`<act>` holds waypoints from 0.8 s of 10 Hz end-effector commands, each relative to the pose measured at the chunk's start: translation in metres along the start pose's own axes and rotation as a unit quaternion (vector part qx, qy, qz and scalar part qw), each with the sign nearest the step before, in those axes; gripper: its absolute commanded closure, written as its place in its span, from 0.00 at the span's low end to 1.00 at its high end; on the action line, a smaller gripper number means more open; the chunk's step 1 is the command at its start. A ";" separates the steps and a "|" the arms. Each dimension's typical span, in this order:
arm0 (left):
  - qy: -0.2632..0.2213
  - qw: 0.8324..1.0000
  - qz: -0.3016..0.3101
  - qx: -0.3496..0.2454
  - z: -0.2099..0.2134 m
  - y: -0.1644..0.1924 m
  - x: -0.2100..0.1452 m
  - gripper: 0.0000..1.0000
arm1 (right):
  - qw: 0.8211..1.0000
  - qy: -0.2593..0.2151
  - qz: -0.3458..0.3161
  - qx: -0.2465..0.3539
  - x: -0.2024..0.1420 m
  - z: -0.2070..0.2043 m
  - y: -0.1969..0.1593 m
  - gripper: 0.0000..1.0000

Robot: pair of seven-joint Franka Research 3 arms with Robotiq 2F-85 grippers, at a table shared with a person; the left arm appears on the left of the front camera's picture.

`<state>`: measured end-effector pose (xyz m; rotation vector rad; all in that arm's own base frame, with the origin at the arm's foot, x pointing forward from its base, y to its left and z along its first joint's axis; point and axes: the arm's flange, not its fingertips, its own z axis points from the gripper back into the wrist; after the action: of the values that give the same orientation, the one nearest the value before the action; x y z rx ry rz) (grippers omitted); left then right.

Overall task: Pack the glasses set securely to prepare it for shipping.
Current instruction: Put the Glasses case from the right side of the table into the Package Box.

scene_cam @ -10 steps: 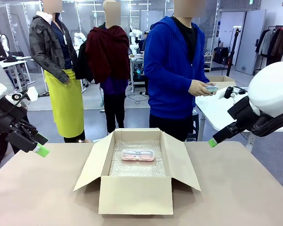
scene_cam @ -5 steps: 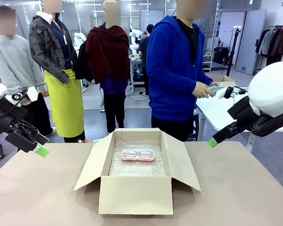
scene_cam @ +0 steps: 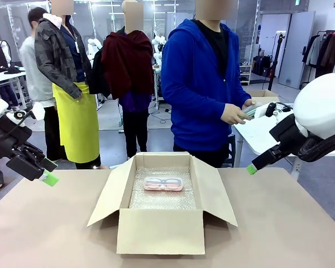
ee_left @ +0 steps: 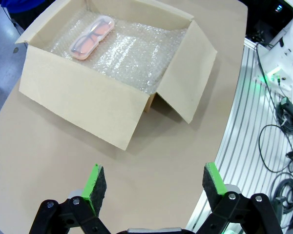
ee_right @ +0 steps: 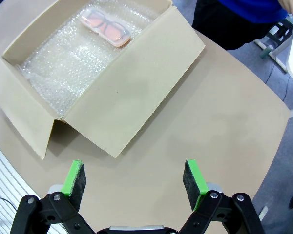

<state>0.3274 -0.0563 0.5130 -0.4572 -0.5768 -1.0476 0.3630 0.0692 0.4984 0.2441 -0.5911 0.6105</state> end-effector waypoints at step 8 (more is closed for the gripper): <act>-0.007 1.000 -0.009 -0.011 0.003 0.001 0.000 0.00 | 1.000 0.000 0.000 0.000 0.000 0.000 0.000 0.00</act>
<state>0.3274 -0.0562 0.5130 -0.4571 -0.5768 -1.0477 0.3630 0.0692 0.4984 0.2441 -0.5911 0.6105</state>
